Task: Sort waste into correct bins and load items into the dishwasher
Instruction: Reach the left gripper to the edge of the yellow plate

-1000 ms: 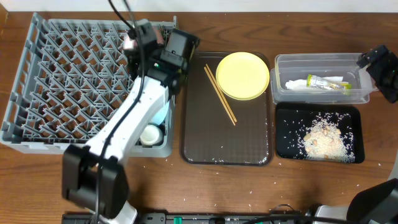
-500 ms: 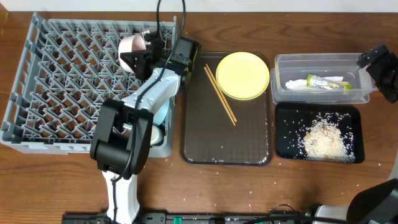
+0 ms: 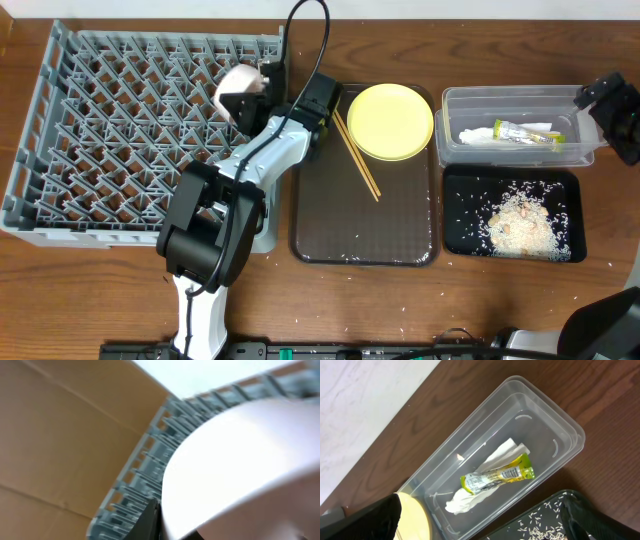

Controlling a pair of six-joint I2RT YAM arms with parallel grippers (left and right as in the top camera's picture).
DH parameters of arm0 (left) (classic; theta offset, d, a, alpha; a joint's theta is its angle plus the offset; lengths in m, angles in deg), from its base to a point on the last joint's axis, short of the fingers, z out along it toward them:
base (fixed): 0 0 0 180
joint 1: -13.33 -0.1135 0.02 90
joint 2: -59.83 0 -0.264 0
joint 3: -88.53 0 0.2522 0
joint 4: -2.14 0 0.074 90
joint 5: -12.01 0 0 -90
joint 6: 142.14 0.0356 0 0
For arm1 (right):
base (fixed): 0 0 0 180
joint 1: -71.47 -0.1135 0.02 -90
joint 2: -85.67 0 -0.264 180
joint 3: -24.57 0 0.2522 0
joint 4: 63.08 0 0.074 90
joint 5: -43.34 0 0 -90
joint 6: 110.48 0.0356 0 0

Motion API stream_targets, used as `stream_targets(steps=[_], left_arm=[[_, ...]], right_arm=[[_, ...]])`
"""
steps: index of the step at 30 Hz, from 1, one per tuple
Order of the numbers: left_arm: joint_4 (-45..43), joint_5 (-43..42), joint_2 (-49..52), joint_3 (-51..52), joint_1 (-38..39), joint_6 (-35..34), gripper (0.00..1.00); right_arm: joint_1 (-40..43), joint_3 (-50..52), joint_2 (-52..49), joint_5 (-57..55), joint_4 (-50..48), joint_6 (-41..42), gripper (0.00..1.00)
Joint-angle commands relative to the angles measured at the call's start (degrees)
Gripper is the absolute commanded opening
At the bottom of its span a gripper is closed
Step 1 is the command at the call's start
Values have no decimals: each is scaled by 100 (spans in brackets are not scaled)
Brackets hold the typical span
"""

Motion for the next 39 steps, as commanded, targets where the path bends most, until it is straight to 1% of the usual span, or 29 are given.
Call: stream_targets(steps=[1,3,5,6,8,16,17,18,19,22,25,28,29,31,35,37,39], left_arm=[[111,-804,15,76,-52,-4,17],[203,-988,7,76,-52,-4,37],[232,-1226,-17,74,-52,28,48],[240,-1517,-57,74,-50,186,52],[326,-2083,-184,55,-52,321,56],[566,-4223,-1099,15,-52,315,65],[566,-4570,-1257,15,-52,315,66],[555,-5230,-1537,15,-52,223,67],[553,-5493,-1646,15,-52,37,69],[549,-6448,-1919,15,-52,-892,70],[542,-7313,-1926,31,-50,-2044,70],[457,-7768,-1729,96,15,-2804,70],[363,-7879,-1523,109,118,-3097,70],[214,-7936,-1290,109,275,-3230,70],[-212,-8024,-852,109,678,-3233,69],[-448,-7982,-656,109,872,-3235,66],[-702,-7978,-435,109,1045,-3322,61]], right_arm=[[7,-42,-4,2,9,37,99],[7,-42,-4,2,9,35,99],[7,-42,-4,2,9,35,99],[4,-42,-4,4,9,35,99],[7,-42,-4,2,9,35,99],[7,-42,-4,2,9,35,99],[7,-42,-4,2,9,35,99],[7,-42,-4,2,9,35,99],[7,-42,-4,2,9,35,99],[7,-42,-4,2,9,35,99],[7,-42,-4,2,9,35,99],[7,-42,-4,2,9,35,99],[7,-42,-4,2,9,35,99],[7,-42,-4,2,9,35,99],[7,-42,-4,2,9,35,99],[4,-42,-4,4,9,35,99],[7,-42,-4,2,9,35,99]])
